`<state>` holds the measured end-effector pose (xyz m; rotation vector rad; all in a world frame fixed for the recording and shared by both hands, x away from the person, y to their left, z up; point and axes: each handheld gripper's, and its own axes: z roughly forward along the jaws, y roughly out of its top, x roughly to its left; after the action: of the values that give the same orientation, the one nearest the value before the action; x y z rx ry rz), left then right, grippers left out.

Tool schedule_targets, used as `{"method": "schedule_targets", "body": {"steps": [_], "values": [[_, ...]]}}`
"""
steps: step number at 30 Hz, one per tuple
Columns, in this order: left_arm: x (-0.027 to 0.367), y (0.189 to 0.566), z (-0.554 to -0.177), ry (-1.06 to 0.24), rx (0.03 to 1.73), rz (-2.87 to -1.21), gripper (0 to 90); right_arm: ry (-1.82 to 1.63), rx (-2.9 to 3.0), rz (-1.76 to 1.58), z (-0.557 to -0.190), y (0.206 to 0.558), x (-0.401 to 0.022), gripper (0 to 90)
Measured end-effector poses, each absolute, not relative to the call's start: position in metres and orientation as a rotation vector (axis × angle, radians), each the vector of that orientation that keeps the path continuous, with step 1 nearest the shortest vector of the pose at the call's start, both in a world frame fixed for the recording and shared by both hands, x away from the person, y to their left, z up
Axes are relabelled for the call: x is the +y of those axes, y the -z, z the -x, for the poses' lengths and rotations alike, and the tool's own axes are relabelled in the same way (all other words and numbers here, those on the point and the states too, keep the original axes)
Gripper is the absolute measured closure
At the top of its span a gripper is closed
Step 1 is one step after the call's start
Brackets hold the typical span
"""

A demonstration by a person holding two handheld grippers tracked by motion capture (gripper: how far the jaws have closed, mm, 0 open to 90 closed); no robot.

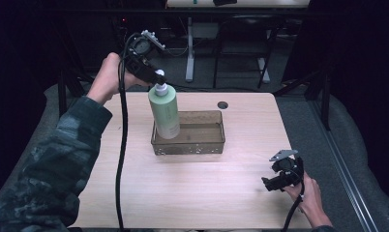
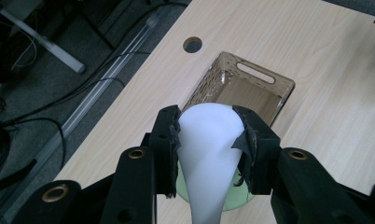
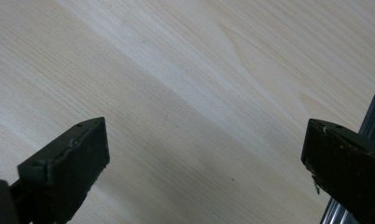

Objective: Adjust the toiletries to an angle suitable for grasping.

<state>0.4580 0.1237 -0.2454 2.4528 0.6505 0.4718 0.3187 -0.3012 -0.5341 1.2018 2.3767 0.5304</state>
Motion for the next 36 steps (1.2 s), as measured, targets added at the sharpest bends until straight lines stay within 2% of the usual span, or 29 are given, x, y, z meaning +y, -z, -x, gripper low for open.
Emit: {"method": "schedule_targets", "body": {"steps": [36], "values": [[0.129, 0.278, -0.476, -0.442, 0.720, -2.438, 63.0, -0.524, 2.381, -1.198, -0.318, 0.534, -0.301, 0.5]]}}
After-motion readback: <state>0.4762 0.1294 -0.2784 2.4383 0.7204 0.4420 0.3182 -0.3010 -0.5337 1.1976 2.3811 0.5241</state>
